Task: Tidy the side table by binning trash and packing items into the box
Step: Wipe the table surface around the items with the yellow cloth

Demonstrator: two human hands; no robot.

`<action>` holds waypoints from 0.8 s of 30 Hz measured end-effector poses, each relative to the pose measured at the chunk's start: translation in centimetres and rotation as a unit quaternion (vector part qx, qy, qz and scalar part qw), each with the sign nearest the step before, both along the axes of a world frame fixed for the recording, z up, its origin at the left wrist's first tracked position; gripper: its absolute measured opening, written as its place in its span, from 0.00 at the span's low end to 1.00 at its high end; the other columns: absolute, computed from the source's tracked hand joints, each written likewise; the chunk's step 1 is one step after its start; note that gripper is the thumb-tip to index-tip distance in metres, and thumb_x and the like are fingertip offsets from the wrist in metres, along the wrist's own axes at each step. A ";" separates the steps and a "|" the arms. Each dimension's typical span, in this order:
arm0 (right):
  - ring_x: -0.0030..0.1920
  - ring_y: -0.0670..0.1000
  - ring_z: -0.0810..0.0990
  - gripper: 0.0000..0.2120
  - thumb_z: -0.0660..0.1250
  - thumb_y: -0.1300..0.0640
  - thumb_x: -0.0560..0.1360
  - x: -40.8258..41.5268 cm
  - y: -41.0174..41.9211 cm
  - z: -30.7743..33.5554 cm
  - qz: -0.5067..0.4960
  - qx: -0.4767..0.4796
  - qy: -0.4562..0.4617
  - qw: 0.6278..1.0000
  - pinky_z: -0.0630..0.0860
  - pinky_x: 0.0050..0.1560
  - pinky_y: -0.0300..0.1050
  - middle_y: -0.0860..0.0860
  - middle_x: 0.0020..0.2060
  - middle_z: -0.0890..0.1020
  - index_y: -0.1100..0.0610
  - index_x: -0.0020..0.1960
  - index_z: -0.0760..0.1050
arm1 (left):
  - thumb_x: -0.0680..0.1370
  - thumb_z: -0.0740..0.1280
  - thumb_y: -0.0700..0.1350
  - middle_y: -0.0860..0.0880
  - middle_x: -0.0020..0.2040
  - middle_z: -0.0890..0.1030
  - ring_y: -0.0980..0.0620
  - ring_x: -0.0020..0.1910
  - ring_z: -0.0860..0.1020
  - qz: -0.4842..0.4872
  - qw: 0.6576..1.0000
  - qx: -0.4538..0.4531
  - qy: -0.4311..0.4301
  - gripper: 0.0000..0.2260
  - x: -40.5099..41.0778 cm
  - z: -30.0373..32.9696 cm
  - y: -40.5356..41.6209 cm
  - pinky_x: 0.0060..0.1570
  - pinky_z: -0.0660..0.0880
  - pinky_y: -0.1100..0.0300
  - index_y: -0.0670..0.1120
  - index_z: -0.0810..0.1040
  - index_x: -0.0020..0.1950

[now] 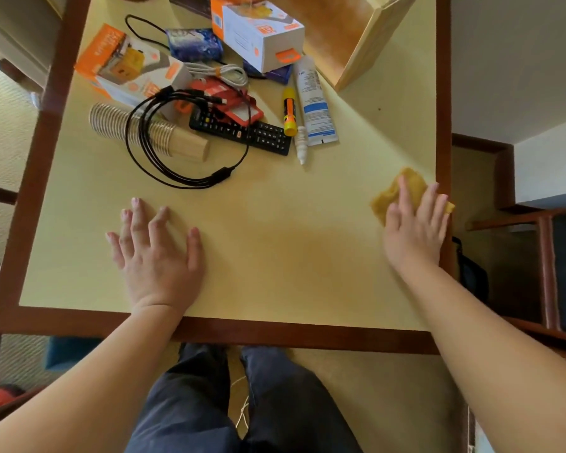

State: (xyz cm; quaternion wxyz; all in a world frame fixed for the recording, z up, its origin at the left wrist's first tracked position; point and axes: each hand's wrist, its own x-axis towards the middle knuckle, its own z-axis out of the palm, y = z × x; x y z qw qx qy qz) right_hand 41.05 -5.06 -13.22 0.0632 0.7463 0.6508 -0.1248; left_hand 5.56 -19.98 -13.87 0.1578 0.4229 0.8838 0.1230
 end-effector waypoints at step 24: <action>0.82 0.55 0.31 0.29 0.43 0.43 0.85 -34.9 -10.3 -0.1 0.568 -0.073 0.052 0.818 0.33 0.80 0.57 0.53 0.83 0.34 0.42 0.84 0.38 | 0.84 0.61 0.57 0.54 0.82 0.62 0.52 0.83 0.54 0.064 0.989 0.029 -0.127 0.24 -9.8 3.9 -12.3 0.80 0.54 0.50 0.52 0.68 0.80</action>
